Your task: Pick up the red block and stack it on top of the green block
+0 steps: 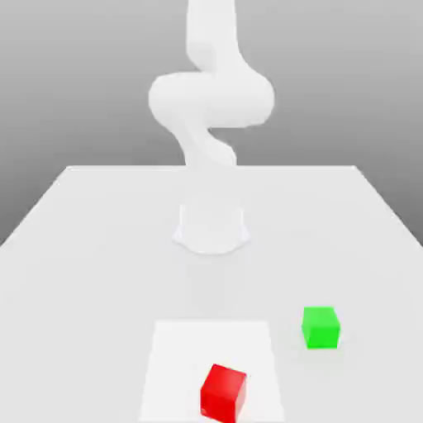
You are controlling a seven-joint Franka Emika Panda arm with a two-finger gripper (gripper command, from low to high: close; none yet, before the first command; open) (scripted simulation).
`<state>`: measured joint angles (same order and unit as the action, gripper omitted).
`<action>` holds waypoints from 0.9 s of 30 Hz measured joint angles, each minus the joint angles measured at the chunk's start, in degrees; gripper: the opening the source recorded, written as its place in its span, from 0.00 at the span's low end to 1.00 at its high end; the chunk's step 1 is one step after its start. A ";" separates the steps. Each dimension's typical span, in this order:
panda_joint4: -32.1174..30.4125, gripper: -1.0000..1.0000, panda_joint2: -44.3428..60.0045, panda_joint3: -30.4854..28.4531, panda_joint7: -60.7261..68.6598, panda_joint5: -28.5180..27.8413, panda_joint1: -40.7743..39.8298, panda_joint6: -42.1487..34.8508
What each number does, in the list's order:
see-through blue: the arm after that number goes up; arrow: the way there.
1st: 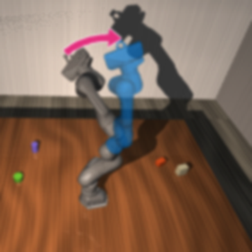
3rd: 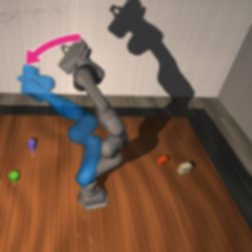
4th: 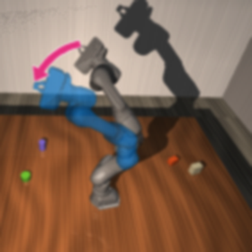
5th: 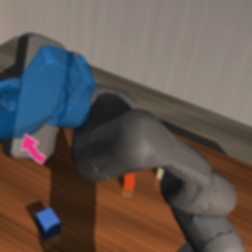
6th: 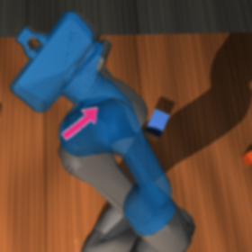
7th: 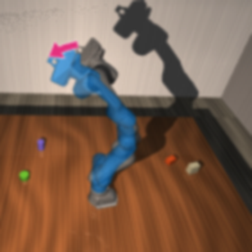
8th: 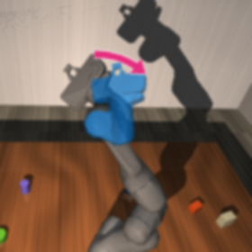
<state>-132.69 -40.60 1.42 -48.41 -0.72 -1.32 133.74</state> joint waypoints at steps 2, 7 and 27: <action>-0.77 0.50 4.43 1.16 -2.18 -0.63 -1.07 1.66; -2.59 0.50 14.92 3.69 -7.41 -2.23 -3.39 5.59; -8.60 0.50 56.04 5.79 -23.77 -4.28 -4.63 23.09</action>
<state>-141.29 15.44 7.21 -72.18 -5.00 -5.95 156.83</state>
